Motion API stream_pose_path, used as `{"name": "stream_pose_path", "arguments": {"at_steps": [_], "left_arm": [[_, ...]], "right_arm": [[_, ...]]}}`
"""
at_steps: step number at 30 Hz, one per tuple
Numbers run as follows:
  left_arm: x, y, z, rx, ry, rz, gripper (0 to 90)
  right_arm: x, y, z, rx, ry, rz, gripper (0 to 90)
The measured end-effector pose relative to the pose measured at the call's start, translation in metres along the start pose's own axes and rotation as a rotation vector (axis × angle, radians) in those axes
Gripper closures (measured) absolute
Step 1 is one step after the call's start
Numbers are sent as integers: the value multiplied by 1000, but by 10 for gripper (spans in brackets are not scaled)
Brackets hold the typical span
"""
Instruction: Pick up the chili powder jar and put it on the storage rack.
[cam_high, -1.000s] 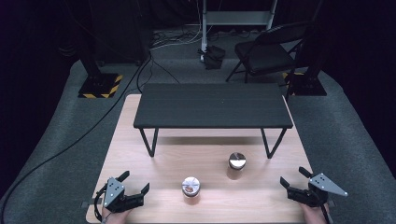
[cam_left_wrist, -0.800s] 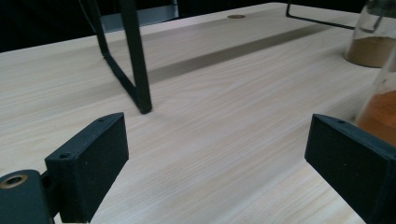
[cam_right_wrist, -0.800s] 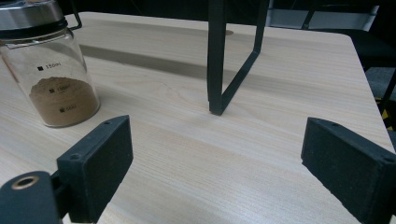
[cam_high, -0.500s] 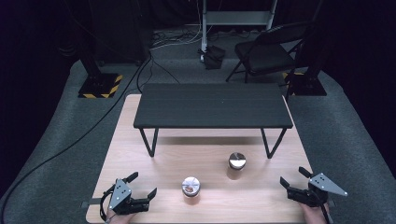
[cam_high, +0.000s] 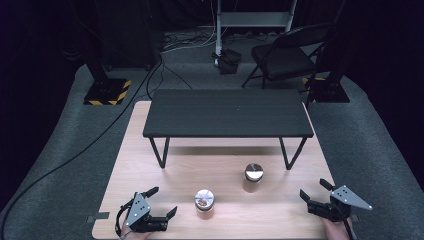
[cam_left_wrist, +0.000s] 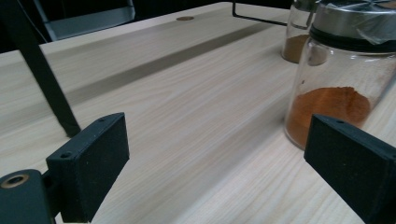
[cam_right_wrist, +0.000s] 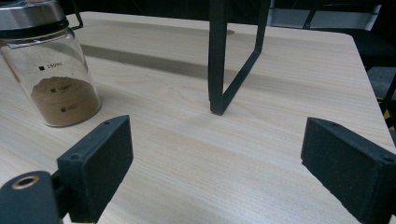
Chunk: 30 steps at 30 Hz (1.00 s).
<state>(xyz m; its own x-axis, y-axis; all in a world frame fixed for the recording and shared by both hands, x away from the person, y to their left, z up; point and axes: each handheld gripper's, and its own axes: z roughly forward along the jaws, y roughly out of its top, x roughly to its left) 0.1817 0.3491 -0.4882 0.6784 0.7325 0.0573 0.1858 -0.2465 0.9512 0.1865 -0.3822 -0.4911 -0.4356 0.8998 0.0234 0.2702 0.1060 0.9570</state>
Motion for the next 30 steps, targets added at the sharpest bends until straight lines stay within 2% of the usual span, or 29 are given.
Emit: {"name": "stream_pose_path", "arguments": {"at_steps": [17,30], "left_arm": [[-14,13,14,20,-73,47,64],[-21,19,27,25,-131,47,68]], "right_arm": [[0,0,0,2,2,-3,86],[1,1,0,5,1,-5,86]]}}
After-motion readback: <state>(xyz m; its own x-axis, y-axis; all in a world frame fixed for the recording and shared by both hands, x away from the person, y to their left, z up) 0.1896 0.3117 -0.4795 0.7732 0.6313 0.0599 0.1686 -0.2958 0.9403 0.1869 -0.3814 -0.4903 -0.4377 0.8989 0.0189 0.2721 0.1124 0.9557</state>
